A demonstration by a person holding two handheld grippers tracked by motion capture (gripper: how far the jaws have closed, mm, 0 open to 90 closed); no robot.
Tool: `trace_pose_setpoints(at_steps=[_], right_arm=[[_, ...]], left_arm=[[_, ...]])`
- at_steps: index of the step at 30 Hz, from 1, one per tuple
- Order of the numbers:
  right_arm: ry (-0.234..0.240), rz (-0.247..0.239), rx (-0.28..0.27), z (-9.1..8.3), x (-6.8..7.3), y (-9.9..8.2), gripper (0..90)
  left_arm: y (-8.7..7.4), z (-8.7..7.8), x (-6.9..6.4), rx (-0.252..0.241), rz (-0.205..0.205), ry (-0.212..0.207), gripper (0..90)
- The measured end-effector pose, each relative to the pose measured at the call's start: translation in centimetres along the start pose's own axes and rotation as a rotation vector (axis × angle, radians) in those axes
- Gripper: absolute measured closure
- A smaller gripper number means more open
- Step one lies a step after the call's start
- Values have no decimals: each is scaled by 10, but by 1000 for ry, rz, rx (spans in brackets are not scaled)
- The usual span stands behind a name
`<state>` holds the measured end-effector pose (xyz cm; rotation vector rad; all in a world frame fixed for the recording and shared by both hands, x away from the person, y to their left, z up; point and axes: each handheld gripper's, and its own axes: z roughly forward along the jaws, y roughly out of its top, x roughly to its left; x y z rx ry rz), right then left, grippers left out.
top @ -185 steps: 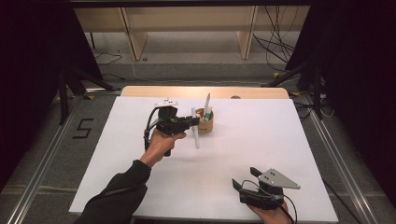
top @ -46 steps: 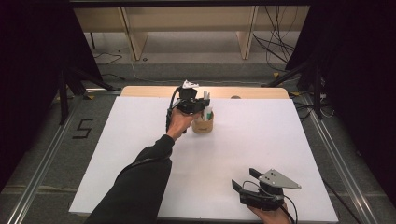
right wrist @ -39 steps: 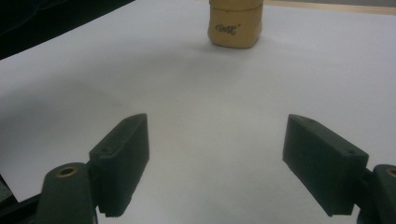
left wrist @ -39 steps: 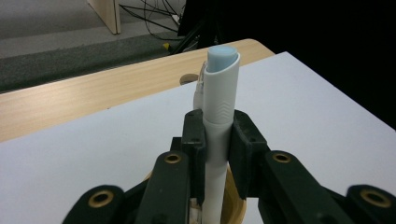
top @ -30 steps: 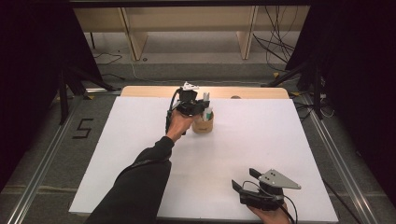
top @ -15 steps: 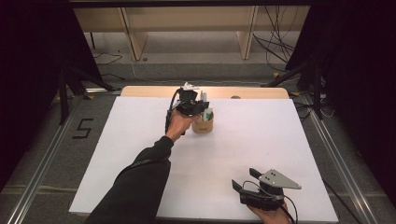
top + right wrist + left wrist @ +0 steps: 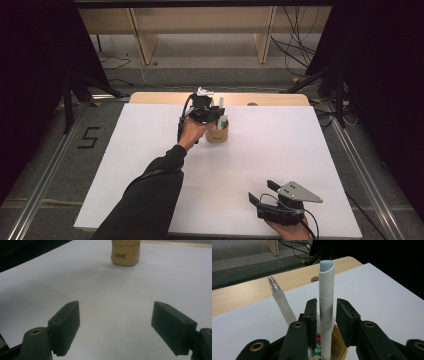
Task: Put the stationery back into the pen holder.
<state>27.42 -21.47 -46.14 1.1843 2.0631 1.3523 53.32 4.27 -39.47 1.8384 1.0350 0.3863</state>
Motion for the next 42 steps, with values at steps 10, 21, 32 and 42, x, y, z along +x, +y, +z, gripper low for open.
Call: trace_pose_setpoints(at_steps=[10, 21, 32, 42], right_arm=[[0, -2, 1, 0, 0, 0, 237], [-1, 1, 0, 0, 0, 0, 237], [0, 0, -1, 1, 1, 0, 236], [0, 0, 0, 1, 1, 1, 236]], left_arm=[[7, -12, -3, -8, -3, -18, 524], [5, -38, -2, -27, -41, -75, 368], [-22, -70, 2, -37, -52, -146, 308], [-47, -92, 8, -53, -76, -176, 284]])
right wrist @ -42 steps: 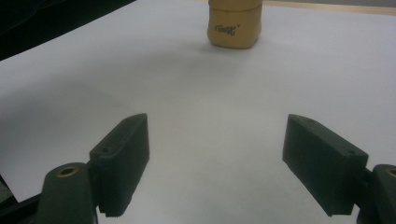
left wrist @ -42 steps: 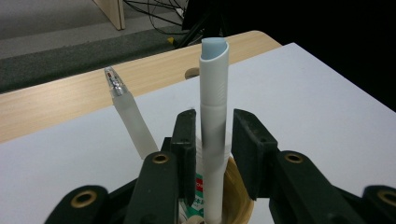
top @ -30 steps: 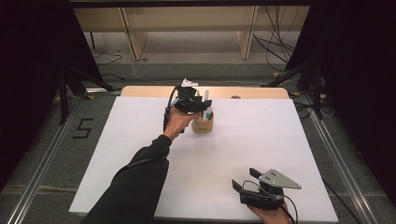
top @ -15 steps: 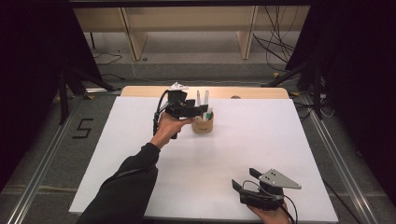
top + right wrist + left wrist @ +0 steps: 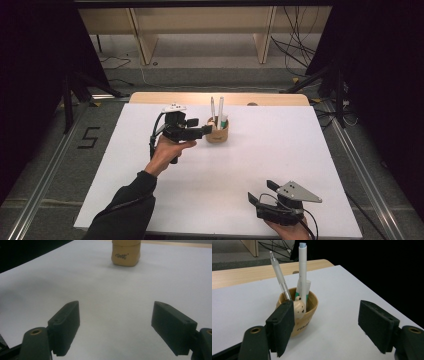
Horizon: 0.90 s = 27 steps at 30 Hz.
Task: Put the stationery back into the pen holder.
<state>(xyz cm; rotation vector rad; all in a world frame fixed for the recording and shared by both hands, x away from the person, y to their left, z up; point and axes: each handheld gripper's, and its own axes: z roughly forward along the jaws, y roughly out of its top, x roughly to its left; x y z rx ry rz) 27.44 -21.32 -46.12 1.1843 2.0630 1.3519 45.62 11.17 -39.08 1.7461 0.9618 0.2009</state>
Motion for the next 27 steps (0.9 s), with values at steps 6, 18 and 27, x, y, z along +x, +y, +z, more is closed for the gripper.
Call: trace_pose_setpoints(at_steps=[6, 18, 27], right_arm=[[0, -3, -1, 0, 0, 0, 236], [4, 0, -4, 0, 1, 0, 234], [6, -5, -10, -1, 2, 1, 232]], left_arm=[[-14, -8, -2, -6, 2, -18, 273], [-43, -32, -3, -9, 32, -36, 260], [-66, -51, -10, -20, 60, -41, 229]])
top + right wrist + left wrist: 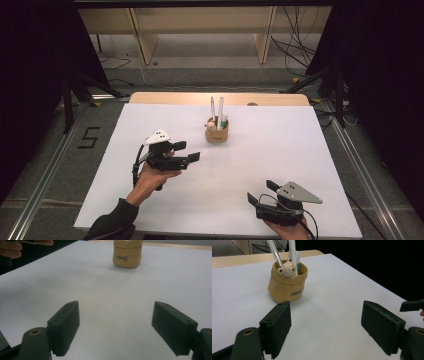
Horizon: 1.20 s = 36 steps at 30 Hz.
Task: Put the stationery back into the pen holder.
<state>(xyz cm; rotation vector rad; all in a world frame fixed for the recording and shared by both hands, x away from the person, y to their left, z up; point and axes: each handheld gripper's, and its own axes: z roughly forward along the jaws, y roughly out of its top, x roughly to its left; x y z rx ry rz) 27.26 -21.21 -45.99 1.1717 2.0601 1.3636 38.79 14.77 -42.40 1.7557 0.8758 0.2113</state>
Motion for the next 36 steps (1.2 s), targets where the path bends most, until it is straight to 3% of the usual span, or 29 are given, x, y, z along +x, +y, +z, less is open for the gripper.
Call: trace_pose_setpoints(at_steps=[8, 19, 31, 36], right_arm=[[-1, 0, -4, 0, 2, 0, 232], [4, 0, -5, 0, 2, 0, 231], [7, -1, -4, 0, 3, 0, 231], [6, -1, -6, 0, 3, 0, 231]], left_arm=[[-23, -18, -8, -15, 20, -16, 215], [-52, -38, -11, 5, 41, 15, 193], [-65, -47, -17, 15, 53, 21, 175], [-69, -49, -17, 18, 71, 47, 170]])
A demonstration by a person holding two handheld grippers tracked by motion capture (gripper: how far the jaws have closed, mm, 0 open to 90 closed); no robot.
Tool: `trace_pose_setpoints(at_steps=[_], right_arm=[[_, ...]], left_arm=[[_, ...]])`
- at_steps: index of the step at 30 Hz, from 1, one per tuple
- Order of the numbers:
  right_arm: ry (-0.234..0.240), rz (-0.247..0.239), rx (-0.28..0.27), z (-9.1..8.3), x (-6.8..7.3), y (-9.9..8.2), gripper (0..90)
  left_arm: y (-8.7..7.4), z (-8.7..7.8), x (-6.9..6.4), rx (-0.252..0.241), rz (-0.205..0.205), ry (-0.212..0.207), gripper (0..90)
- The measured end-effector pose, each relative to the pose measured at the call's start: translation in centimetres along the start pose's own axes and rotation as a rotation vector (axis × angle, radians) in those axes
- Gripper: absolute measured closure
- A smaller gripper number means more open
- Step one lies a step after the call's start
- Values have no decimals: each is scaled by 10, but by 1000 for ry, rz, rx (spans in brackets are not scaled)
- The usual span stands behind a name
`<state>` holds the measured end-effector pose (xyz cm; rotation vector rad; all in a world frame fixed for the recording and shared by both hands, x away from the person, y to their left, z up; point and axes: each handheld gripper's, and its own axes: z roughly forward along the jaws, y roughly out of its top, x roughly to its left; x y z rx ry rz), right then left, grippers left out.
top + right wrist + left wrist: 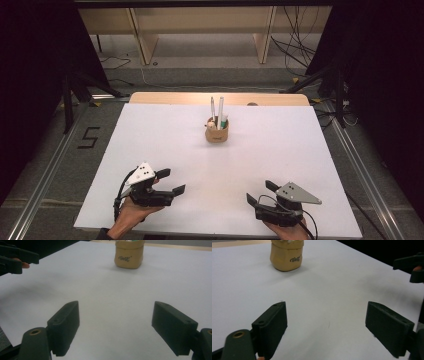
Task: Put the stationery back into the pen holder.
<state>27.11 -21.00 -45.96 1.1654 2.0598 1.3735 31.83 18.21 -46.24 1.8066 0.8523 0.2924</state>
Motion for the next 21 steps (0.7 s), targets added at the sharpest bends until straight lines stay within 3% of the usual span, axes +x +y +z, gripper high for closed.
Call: trace_pose_setpoints(at_steps=[2, 21], right_arm=[[0, 0, 0, 0, 0, 0, 231], [-2, -2, 0, 0, 0, 0, 231]], left_arm=[[0, -1, 1, -11, -18, -8, 166], [1, -2, 1, -19, -33, -17, 164]])
